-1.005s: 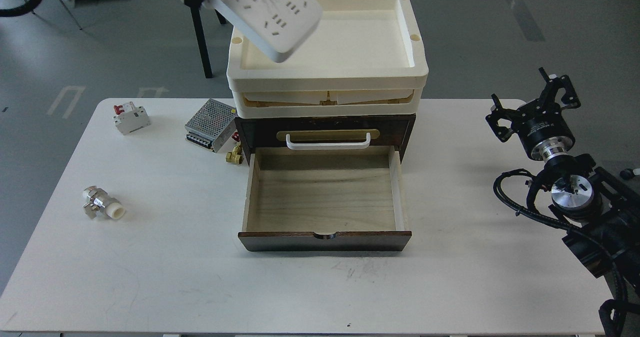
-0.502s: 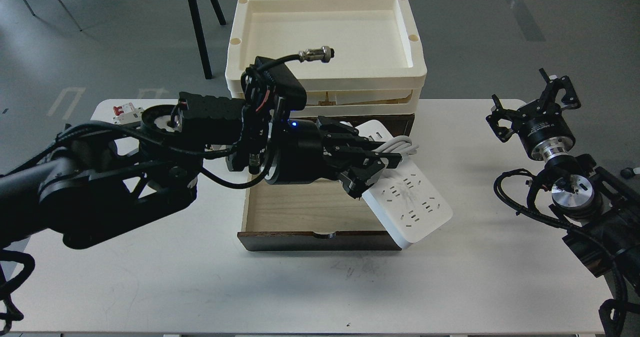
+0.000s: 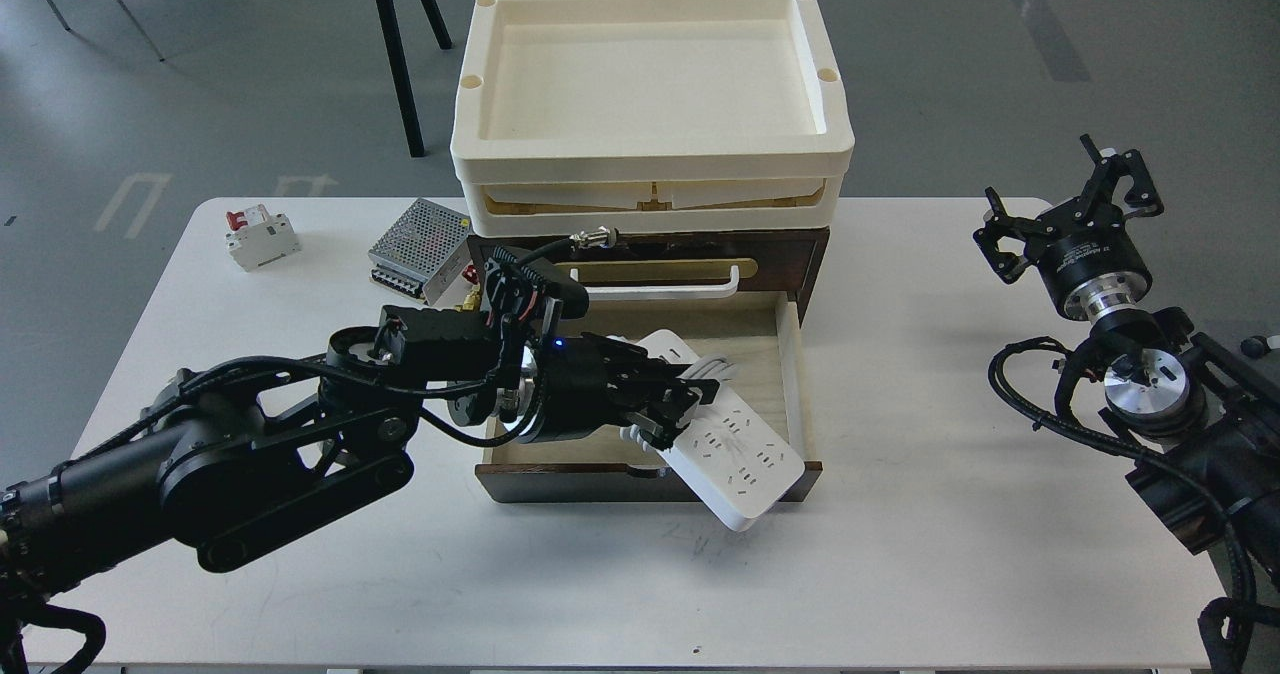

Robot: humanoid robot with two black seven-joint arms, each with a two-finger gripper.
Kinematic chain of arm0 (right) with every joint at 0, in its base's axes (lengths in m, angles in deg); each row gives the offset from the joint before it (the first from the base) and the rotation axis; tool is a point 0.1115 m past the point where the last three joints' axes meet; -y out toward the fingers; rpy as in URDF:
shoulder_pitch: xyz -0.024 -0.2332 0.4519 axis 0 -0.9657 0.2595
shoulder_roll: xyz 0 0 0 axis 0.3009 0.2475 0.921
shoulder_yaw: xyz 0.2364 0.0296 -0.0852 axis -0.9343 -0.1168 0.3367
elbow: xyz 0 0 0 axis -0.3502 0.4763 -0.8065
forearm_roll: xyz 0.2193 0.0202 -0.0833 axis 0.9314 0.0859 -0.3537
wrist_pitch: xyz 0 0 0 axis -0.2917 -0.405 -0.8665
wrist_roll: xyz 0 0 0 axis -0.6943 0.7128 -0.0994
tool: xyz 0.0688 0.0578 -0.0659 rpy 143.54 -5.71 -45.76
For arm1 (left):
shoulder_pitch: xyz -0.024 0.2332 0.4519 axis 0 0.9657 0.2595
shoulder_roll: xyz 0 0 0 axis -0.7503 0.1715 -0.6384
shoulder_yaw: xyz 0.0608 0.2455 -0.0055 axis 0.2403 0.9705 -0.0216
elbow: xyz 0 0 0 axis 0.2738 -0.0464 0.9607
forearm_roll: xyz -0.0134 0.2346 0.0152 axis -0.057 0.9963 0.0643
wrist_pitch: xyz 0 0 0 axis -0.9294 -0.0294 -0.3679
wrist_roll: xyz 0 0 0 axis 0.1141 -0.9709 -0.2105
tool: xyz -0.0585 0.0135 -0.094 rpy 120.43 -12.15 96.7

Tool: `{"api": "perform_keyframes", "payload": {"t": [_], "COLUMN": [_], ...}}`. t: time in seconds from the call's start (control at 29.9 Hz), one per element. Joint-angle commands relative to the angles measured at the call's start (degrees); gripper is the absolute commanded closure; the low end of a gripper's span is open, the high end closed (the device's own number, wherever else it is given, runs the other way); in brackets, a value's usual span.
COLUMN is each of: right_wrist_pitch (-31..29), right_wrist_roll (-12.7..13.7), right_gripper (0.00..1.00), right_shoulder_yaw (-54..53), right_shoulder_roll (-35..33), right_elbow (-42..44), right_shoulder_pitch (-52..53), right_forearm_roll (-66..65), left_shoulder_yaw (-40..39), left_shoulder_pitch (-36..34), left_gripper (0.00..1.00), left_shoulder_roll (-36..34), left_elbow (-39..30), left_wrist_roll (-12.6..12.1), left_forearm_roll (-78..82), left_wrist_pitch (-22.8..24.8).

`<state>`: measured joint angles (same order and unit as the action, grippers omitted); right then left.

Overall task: Put charging cable into cabinet
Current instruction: 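Lower the held power strip into the open drawer with the left gripper, then open the left gripper to release the strip and withdraw upward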

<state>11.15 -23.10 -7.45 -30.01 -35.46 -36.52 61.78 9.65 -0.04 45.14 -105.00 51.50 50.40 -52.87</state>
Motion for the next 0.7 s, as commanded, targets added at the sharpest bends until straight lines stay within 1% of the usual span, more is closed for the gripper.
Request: {"api": "perform_keyframes", "payload": {"t": [0.0, 0.13, 0.23, 0.44, 0.54, 0.67], "right_wrist_pitch": [0.0, 0.0, 0.0, 0.0, 0.0, 0.0], "right_wrist_roll": [0.0, 0.0, 0.0, 0.0, 0.0, 0.0], "right_gripper": [0.00, 0.00, 0.00, 0.00, 0.00, 0.00], "right_shoulder_yaw": [0.0, 0.0, 0.0, 0.0, 0.0, 0.0], "right_shoulder_roll": [0.0, 0.0, 0.0, 0.0, 0.0, 0.0], "right_elbow": [0.0, -0.1, -0.1, -0.1, -0.1, -0.1], "right_shoulder_pitch": [0.1, 0.1, 0.0, 0.0, 0.0, 0.0], "right_forearm_roll": [0.0, 0.0, 0.0, 0.0, 0.0, 0.0], "left_shoulder_yaw": [-0.1, -1.6, -3.0, -5.1, -4.9, -4.3], "left_shoulder_pitch": [0.1, -0.1, 0.0, 0.0, 0.0, 0.0], "left_gripper": [0.96, 0.96, 0.95, 0.94, 0.92, 0.89], "left_shoulder_roll": [1.0, 2.0, 2.1, 2.2, 2.0, 1.9], "left_elbow": [3.3, 5.8, 6.6, 8.0, 8.9, 12.5], "left_wrist_roll": [0.5, 0.5, 0.1, 0.2, 0.1, 0.1], "left_forearm_roll": [-0.4, -2.0, -3.2, -3.4, -3.3, -3.1], "left_wrist_pitch": [0.0, 0.0, 0.0, 0.0, 0.0, 0.0]}}
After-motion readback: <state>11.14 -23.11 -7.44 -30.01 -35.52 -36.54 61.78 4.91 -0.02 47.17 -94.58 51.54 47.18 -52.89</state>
